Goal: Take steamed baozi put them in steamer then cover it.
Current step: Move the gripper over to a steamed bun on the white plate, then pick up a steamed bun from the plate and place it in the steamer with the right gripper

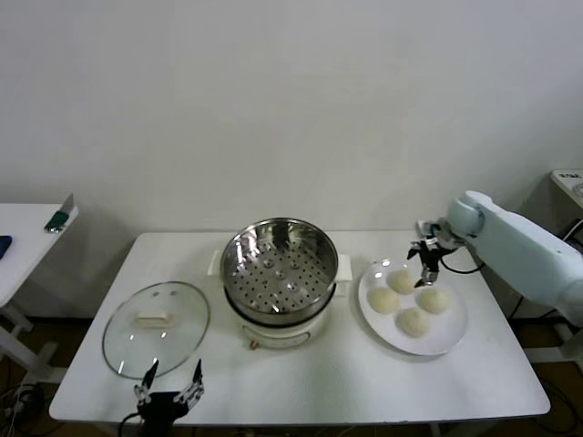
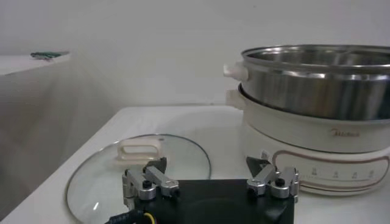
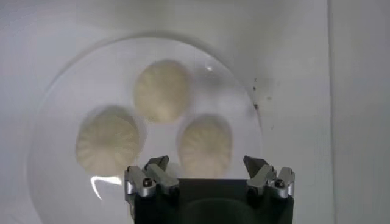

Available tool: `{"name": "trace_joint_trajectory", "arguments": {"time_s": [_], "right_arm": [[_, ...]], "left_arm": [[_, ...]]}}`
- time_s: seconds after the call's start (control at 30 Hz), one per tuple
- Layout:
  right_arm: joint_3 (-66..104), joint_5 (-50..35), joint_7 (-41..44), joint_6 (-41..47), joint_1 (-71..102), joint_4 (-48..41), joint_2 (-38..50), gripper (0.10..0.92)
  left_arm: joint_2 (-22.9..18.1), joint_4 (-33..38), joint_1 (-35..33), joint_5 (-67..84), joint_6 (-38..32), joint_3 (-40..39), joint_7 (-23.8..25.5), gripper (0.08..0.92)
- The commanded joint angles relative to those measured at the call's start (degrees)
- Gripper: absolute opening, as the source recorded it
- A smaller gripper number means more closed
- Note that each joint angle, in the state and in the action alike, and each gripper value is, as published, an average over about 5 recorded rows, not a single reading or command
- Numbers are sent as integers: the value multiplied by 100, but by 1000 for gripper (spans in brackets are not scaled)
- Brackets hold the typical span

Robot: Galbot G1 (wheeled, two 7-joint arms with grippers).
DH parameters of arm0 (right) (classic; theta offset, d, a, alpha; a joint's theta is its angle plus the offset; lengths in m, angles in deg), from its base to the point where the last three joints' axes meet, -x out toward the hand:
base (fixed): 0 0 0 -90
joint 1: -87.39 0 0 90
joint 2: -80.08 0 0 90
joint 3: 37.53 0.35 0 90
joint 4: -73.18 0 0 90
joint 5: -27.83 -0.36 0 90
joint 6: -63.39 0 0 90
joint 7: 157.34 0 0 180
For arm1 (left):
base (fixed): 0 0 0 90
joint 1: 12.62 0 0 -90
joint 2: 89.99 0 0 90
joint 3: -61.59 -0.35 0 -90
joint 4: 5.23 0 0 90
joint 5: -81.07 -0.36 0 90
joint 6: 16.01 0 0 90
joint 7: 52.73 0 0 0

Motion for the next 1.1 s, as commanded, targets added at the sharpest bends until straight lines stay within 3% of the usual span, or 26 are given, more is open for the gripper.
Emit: {"name": "trace_joint_trajectory", "arguments": {"time_s": [0.03, 0.3, 0.63, 0.8, 1.1], "right_arm": [[266, 511, 30, -152, 95, -1121, -710, 823], [492, 595, 6, -230, 226, -1300, -889, 816], [459, 586, 88, -315, 154, -1145, -772, 653], [-317, -2, 189, -430, -591, -340, -404, 637], [-2854, -1786, 409, -1414, -3830, 1585, -338, 636]], "left_arm": [[-6, -46, 5, -13, -43, -9, -6, 823], [-12, -74, 6, -16, -81, -10, -23, 823], [-8, -85, 20, -42, -74, -15, -108, 823], [5, -71, 14, -50, -72, -18, -124, 823], [29, -57, 23, -66, -55, -67, -122, 823]]}}
